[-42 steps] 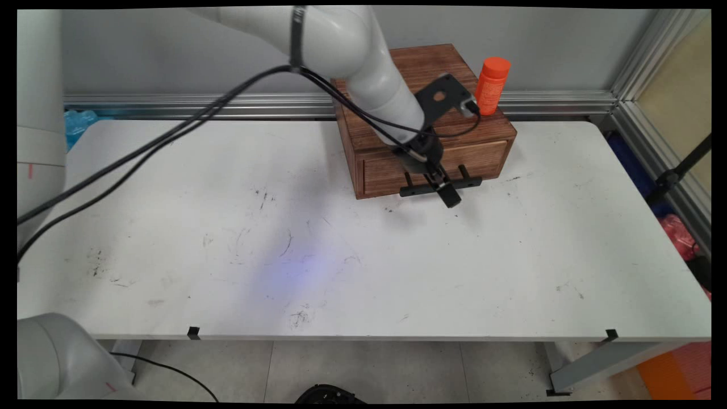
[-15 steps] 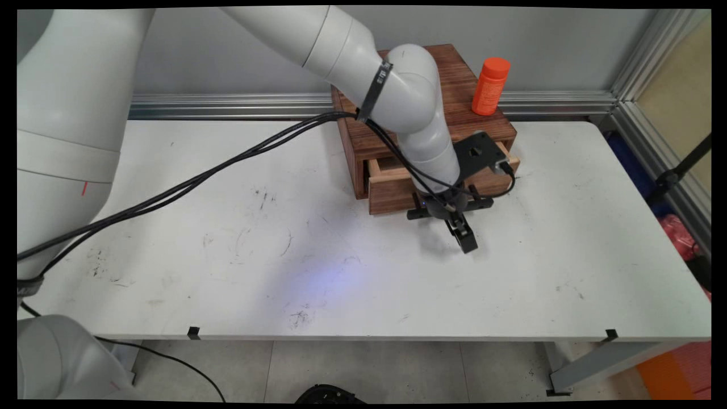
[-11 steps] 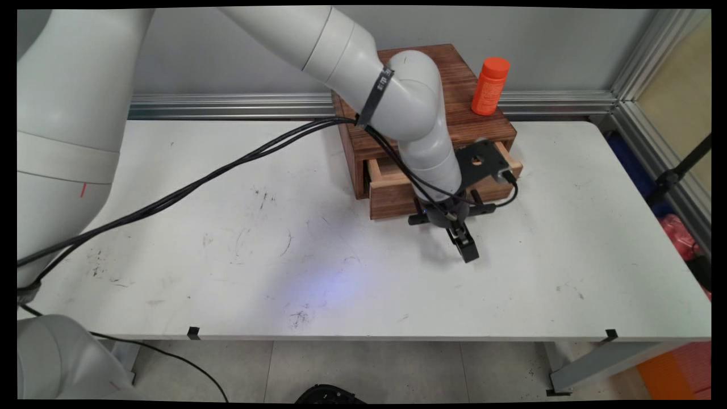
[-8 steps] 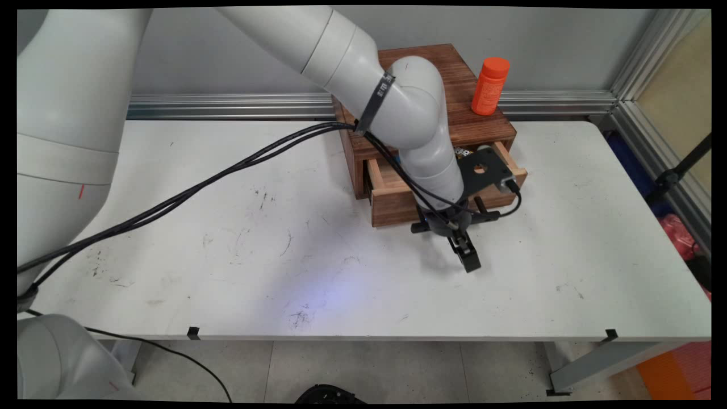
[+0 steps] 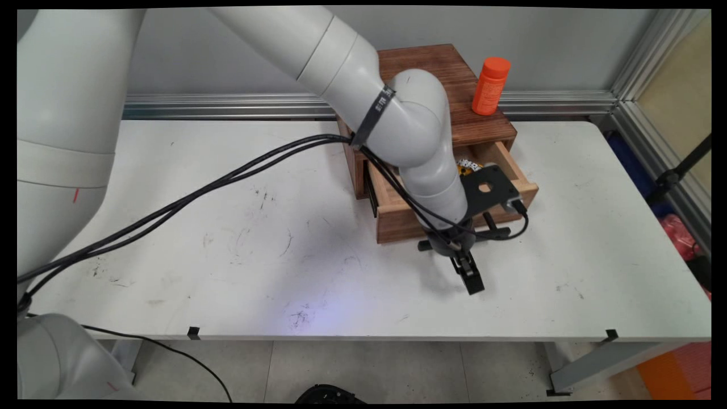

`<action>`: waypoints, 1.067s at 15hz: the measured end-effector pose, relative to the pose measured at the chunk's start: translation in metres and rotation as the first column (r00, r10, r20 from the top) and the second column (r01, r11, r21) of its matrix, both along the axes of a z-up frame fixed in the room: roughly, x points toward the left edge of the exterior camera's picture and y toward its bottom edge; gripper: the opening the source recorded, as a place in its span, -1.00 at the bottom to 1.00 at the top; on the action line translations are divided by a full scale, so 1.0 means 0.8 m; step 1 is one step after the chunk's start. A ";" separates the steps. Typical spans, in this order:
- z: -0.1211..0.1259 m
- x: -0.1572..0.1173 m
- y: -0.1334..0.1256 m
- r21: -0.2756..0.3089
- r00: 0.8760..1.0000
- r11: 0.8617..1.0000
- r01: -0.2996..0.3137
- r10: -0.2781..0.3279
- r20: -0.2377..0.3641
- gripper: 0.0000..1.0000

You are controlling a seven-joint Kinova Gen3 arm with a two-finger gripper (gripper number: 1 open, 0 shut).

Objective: Open the drawer

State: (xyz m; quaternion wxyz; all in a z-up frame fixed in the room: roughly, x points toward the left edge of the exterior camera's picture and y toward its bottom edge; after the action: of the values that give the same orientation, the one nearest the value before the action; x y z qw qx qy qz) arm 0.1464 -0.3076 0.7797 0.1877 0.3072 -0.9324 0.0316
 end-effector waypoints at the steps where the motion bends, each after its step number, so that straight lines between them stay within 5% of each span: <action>1: 0.001 -0.003 0.006 0.002 1.000 1.000 0.005 -0.005 -0.002 1.00; 16: 0.014 -0.057 0.081 0.018 0.997 0.998 0.064 -0.063 -0.049 1.00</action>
State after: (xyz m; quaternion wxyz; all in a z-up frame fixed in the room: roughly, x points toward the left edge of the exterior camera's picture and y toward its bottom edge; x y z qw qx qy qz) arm 0.1004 -0.2424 0.7907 0.2081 0.2799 -0.9372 0.0089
